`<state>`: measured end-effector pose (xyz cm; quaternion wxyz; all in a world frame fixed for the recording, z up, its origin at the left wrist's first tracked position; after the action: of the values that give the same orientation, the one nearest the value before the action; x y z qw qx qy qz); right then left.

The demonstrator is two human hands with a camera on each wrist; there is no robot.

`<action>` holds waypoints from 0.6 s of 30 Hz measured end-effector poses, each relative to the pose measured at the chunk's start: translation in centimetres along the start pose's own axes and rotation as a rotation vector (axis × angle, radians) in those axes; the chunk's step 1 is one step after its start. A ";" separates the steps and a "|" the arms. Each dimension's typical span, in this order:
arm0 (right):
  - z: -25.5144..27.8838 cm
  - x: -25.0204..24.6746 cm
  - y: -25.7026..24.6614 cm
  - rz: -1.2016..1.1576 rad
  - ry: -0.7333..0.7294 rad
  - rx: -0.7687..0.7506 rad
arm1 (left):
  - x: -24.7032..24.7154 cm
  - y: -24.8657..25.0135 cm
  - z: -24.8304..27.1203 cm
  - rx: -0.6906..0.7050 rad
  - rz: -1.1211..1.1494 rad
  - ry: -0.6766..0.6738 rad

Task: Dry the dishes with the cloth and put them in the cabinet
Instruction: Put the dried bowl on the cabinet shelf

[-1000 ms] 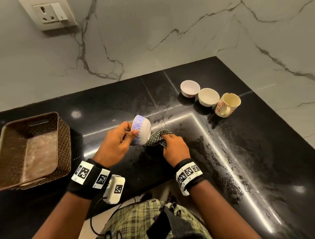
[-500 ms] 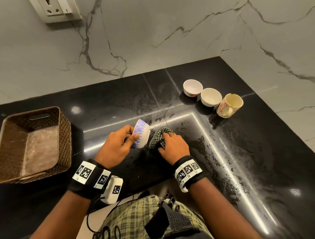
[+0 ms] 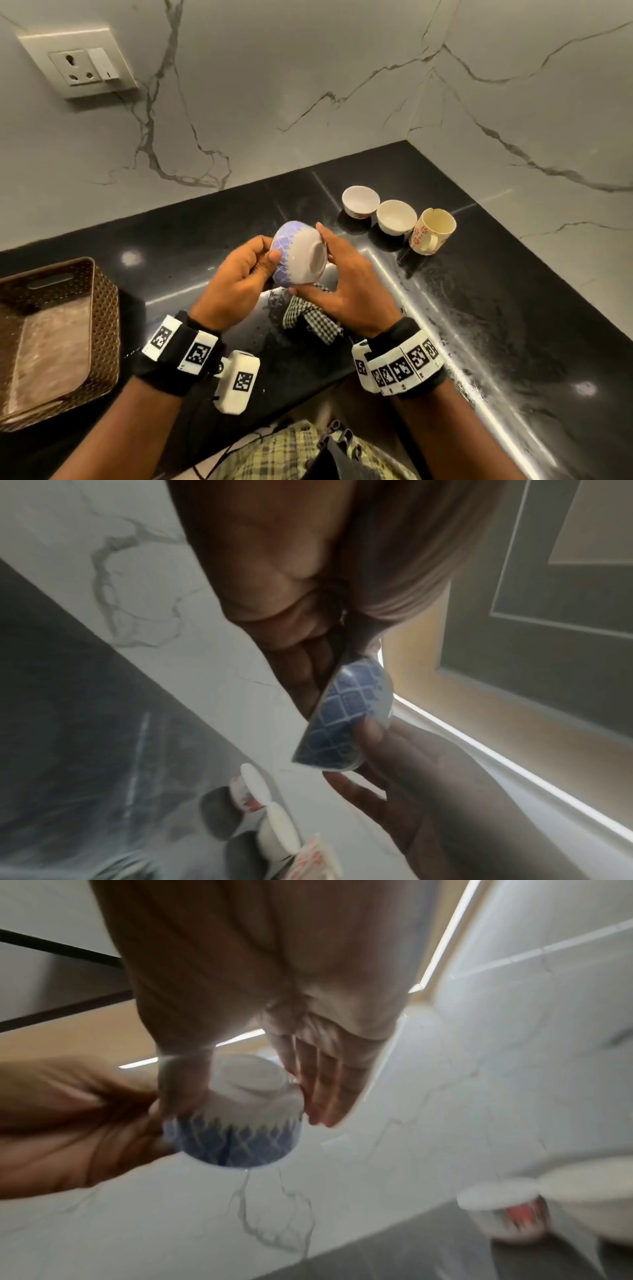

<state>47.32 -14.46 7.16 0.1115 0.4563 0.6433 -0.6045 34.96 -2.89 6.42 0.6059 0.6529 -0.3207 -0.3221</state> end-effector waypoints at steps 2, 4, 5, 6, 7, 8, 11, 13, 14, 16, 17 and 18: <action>-0.7 -3.6 -2.1 -0.032 0.163 -0.070 | 0.6 3.3 -1.5 0.049 0.086 -0.023; -1.6 -7.4 -4.0 -0.072 0.331 -0.134 | 1.4 6.7 -3.0 0.099 0.262 -0.054; -2.1 -9.0 -4.8 -0.097 0.396 -0.165 | 1.9 8.4 -3.7 0.118 0.361 -0.077; -2.4 -10.5 -5.7 -0.113 0.446 -0.194 | 2.5 10.0 -4.4 0.135 0.442 -0.101; -2.7 -12.0 -6.6 -0.119 0.492 -0.221 | 3.1 11.5 -5.0 0.158 0.487 -0.126; -3.1 -13.5 -7.3 -0.117 0.531 -0.248 | 3.7 13.2 -5.6 0.200 0.497 -0.160; -3.8 -17.8 -9.6 -0.043 0.646 -0.279 | 4.8 18.6 -6.9 0.354 0.307 -0.205; -4.0 -20.9 -11.0 0.016 0.745 -0.311 | 4.8 22.9 -7.3 0.554 -0.044 -0.115; -4.1 -22.4 -11.8 0.034 0.788 -0.338 | 4.7 25.2 -7.3 0.685 -0.267 -0.022; -4.5 -25.1 -13.3 0.043 0.858 -0.383 | 4.5 29.0 -7.1 0.896 -0.623 0.187; -5.0 -26.4 -13.9 0.025 0.877 -0.390 | 4.5 30.6 -7.1 0.970 -0.755 0.276; -5.7 -27.6 -14.5 -0.002 0.880 -0.387 | 4.5 31.8 -7.4 1.038 -0.883 0.355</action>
<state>54.55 -19.81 37.55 -0.0891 0.6391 0.7306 -0.2232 42.69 -4.14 38.46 0.0720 0.9695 -0.0342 -0.2320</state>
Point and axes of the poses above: each hand's wrist, its own z-axis away from the middle knuckle, its own x-axis out of the palm, y = z × x, the point moved 8 cm from there along -z, towards the middle knuckle, and after that the axes turned 3 degrees about z, right-handed, at the moved point
